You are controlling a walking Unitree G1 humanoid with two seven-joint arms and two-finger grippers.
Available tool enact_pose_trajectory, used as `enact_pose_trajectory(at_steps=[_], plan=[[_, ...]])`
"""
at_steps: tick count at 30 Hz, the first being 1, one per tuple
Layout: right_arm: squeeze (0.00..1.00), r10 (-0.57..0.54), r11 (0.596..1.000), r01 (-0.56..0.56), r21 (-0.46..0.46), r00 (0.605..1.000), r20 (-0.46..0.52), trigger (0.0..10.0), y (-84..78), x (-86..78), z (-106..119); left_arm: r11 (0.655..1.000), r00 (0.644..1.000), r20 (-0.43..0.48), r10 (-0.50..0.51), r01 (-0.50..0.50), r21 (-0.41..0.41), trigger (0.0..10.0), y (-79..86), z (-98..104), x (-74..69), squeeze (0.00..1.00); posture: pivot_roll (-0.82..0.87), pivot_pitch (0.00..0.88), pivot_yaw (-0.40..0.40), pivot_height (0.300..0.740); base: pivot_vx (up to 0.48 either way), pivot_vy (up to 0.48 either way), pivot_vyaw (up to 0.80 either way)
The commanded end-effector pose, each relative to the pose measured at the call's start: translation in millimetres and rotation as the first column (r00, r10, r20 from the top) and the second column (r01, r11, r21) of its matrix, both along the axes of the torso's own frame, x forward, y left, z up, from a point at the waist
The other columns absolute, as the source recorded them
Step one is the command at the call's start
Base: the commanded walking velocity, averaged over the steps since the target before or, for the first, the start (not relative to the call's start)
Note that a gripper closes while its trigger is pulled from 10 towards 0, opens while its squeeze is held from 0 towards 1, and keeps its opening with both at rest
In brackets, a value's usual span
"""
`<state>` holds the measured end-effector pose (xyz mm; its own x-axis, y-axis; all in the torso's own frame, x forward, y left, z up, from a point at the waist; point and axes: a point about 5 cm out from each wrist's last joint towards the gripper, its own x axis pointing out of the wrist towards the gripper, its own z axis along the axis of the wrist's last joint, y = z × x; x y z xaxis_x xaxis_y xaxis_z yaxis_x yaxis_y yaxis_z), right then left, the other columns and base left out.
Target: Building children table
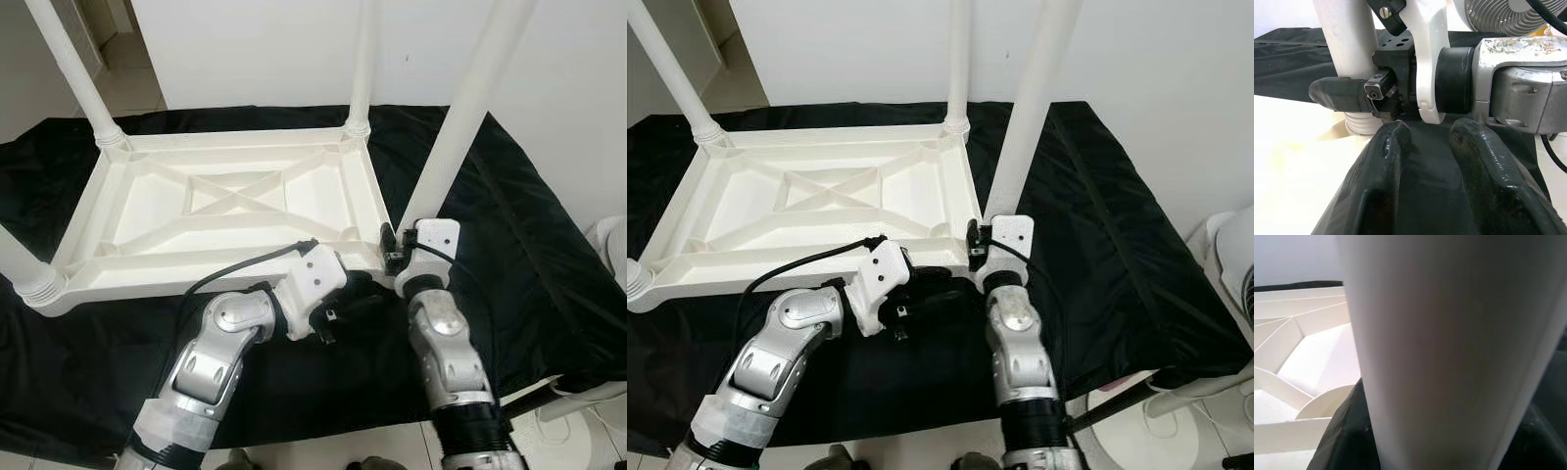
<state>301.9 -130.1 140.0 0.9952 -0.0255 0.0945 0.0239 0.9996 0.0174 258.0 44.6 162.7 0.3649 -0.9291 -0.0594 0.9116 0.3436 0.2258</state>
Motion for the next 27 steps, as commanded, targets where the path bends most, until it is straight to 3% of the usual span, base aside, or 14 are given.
enact_pose_trajectory(at_steps=[1,4,5,13,14,21,22,23,25,27], plan=[[0.00,0.002,1.000,0.000,0.025,0.996,-0.087,10.0,1.8,-4.6,-18,0.999,0.999,-0.005,0.049,-0.049,-0.008,10.0,1.1,-1,0.8,0.00,-0.12,0.023,0.043,0.740,0.000,0.000,0.00],[0.00,0.023,1.000,-0.022,0.009,0.997,-0.078,10.0,0.1,-6.6,-15,0.999,0.999,-0.005,0.039,-0.039,-0.006,10.0,0.5,-1,0.0,0.00,-0.12,0.021,0.046,0.740,0.000,0.000,0.00],[1.00,0.043,0.999,-0.042,0.011,0.997,-0.068,10.0,-3.3,-6.8,-13,0.999,0.999,-0.005,0.037,-0.037,-0.005,10.0,0.4,-1,0.0,0.00,-0.12,0.021,0.046,0.740,0.000,0.000,0.00],[1.00,0.136,0.990,-0.137,-0.025,0.990,-0.045,10.0,-18.2,-10.9,-7,0.999,0.999,-0.003,0.040,-0.040,-0.001,10.0,1.3,-1,1.0,0.00,-0.12,0.017,0.046,0.740,0.000,0.000,0.00],[0.00,0.185,0.982,-0.187,-0.033,0.982,-0.046,10.0,-21.4,-12.4,-6,0.999,0.999,-0.004,0.041,-0.041,-0.002,10.0,1.3,-1,1.0,0.00,-0.13,0.018,0.040,0.740,0.000,0.000,0.00],[0.00,0.401,0.907,-0.403,-0.119,0.915,-0.045,10.0,-34.1,-12.6,-1,0.999,0.999,-0.007,0.042,-0.042,-0.002,10.0,1.1,-1,1.3,0.00,-0.13,0.020,0.047,0.740,0.000,0.000,0.00],[0.00,0.447,0.883,-0.450,-0.136,0.893,-0.055,10.0,-35.1,-9.5,0,0.999,0.999,-0.007,0.042,-0.042,-0.002,10.0,1.2,-1,1.9,0.00,-0.13,0.021,0.051,0.740,0.000,0.000,0.00],[0.00,0.447,0.883,-0.450,-0.136,0.893,-0.055,10.0,-35.1,-9.5,0,0.999,0.999,-0.007,0.042,-0.042,-0.002,10.0,1.2,-1,1.9,0.00,-0.13,0.021,0.051,0.740,0.000,0.000,0.00],[0.00,0.526,0.829,-0.530,-0.181,0.847,-0.075,10.0,-34.0,-0.6,3,0.999,0.999,-0.007,0.040,-0.040,0.000,10.0,1.2,0,2.6,0.00,-0.13,0.023,0.059,0.740,0.000,0.000,0.00],[0.00,0.547,0.812,-0.552,-0.190,0.833,-0.083,10.0,-33.4,2.4,4,0.999,0.999,-0.006,0.039,-0.039,0.001,10.0,1.1,0,2.8,0.00,-0.13,0.023,0.059,0.740,0.000,0.000,0.00]])
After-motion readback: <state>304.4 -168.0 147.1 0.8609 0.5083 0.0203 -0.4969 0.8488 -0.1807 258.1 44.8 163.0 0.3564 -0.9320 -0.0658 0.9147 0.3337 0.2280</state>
